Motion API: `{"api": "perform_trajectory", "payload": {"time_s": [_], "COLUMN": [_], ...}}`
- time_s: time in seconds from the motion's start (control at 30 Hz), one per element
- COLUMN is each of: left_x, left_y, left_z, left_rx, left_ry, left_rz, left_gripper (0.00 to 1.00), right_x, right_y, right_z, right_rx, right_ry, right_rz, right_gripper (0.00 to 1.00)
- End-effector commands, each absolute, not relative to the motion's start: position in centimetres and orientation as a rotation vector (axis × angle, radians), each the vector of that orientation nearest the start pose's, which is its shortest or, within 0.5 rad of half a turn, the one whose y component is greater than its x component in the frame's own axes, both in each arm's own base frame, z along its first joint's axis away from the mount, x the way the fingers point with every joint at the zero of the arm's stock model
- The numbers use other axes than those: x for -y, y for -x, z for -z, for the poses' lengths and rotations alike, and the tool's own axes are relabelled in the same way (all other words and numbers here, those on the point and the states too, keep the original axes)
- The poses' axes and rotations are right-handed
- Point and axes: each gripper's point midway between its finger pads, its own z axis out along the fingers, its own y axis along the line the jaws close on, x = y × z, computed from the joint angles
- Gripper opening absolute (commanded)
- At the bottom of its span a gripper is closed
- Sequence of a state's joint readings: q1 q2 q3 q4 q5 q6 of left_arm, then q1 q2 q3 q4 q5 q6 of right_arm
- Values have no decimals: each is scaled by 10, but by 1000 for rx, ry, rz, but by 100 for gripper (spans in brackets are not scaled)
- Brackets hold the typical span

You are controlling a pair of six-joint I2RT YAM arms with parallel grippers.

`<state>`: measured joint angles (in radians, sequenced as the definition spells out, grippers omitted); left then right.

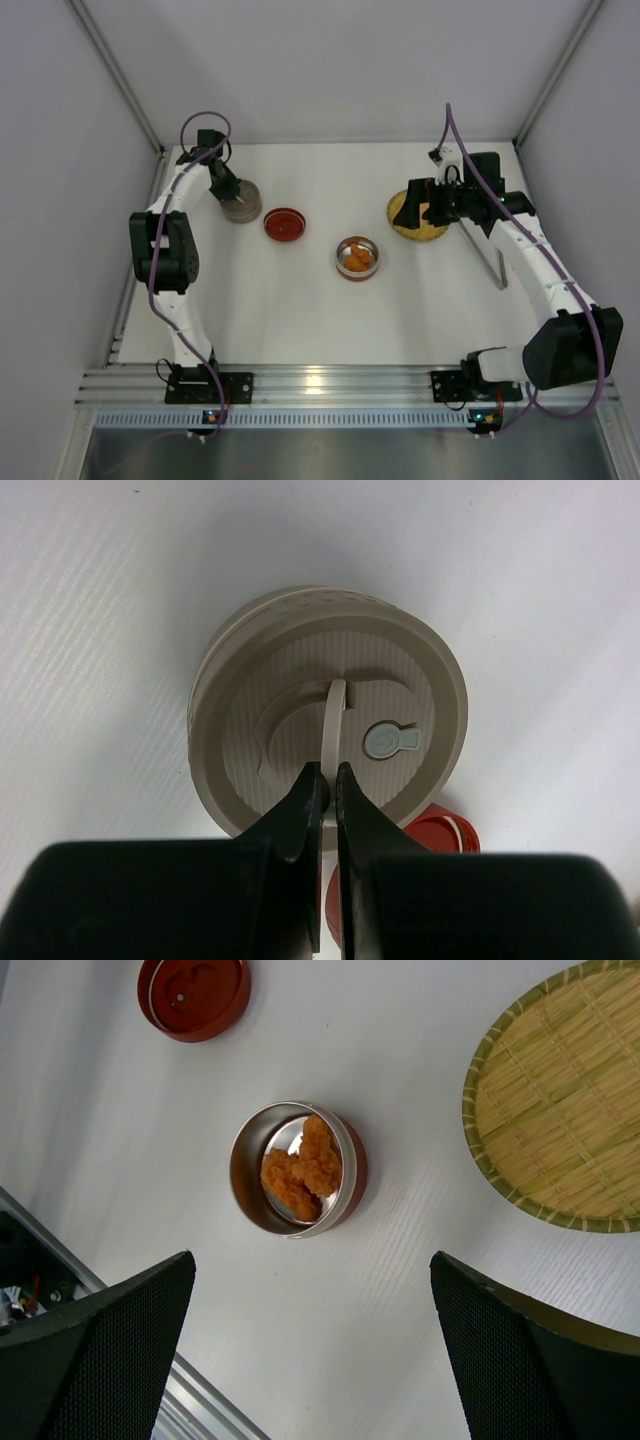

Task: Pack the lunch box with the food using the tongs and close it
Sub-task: Close the box lid on the packing box.

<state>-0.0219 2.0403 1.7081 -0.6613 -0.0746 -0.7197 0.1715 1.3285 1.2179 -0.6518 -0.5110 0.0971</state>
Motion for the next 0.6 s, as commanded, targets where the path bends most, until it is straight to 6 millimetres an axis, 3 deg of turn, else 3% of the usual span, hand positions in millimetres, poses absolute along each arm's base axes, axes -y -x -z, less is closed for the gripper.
{"api": "perform_trajectory", "payload": {"time_s": [0.0,0.2,0.3,0.4,0.43,0.5,0.53,0.57], "left_x": [21,29,34,48,48,48,40,32], "left_y": [-504,-493,-482,-468,-456,-442,-435,-426], "left_z": [-93,-75,-69,-65,-57,-49,-42,-38], "left_rx": [-2415,-2486,-2548,-2664,-2736,-2819,-2848,-2877], "left_ry": [918,871,744,411,218,26,-141,-202], "left_rz": [166,203,226,315,311,325,284,254], "left_gripper": [0,0,0,0,0,0,0,0], "right_x": [-144,-144,-143,-143,-144,-145,-146,-146], "right_y": [-327,-328,-326,-325,-324,-323,-323,-323], "right_z": [-231,-231,-231,-228,-229,-230,-231,-231], "right_rx": [-2241,-2242,-2243,-2253,-2250,-2250,-2247,-2247], "right_ry": [336,343,351,365,371,384,387,390], "right_rz": [-737,-737,-733,-734,-735,-744,-749,-754], "right_gripper": [99,99,100,100,99,99,99,99]}}
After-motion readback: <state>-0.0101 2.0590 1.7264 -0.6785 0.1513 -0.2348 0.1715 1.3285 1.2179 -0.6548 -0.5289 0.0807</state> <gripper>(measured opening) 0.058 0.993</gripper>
